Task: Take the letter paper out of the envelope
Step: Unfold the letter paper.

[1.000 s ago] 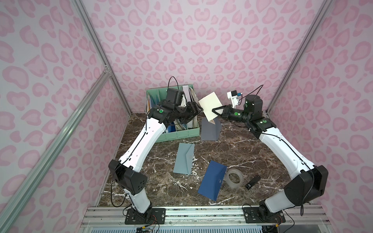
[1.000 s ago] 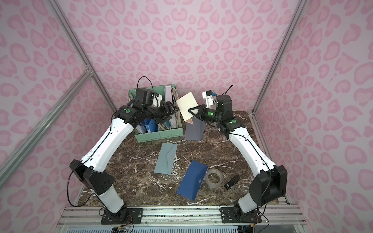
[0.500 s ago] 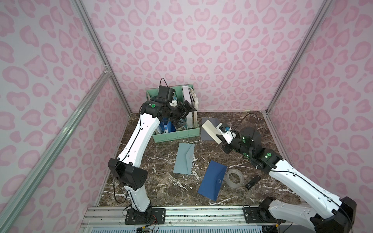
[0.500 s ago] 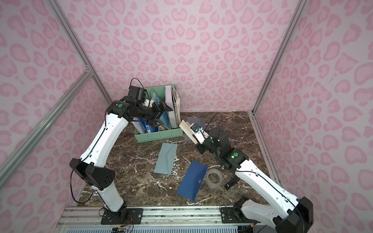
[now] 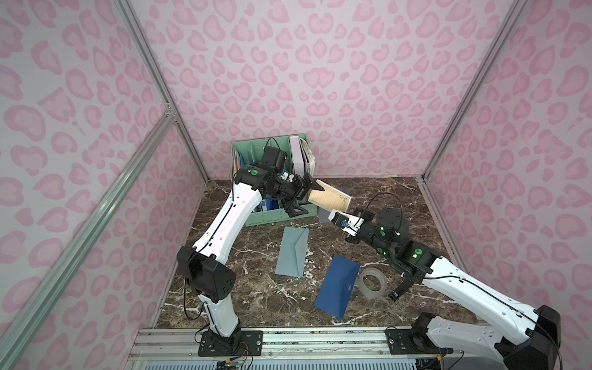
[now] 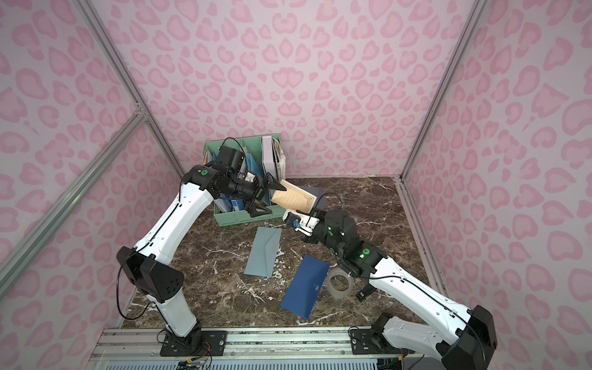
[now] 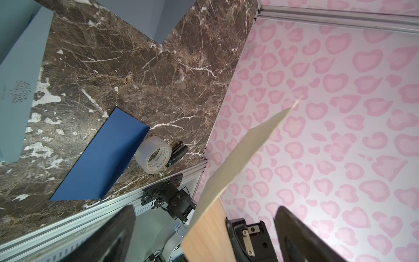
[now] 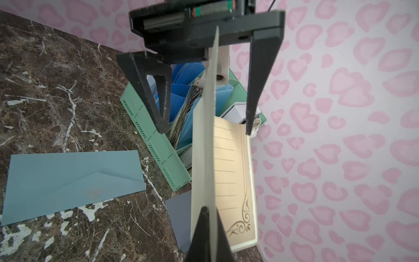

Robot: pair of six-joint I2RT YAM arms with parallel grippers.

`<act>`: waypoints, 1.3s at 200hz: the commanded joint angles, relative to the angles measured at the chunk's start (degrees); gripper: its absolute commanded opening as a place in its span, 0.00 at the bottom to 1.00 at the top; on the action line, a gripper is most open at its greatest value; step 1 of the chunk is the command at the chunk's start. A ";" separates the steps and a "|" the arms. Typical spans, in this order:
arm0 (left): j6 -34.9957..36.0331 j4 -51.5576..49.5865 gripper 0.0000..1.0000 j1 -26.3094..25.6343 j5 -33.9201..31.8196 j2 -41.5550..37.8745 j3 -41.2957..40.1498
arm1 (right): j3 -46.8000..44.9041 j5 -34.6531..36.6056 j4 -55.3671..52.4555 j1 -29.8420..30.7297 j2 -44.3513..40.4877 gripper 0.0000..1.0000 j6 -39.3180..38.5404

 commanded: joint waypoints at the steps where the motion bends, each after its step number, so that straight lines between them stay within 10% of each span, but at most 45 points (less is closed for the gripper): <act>1: -0.53 2.94 0.90 -0.19 1.64 -0.38 -1.18 | 0.55 1.97 2.46 0.22 0.36 0.00 -2.25; 178: -9.79 20.69 0.04 -0.73 2.35 -3.47 -11.51 | -1.46 5.32 3.30 3.47 -2.16 0.00 -1.56; 260: -12.08 26.74 0.00 0.24 2.67 -2.82 -10.26 | -3.38 9.70 -0.32 10.38 -3.51 0.24 2.00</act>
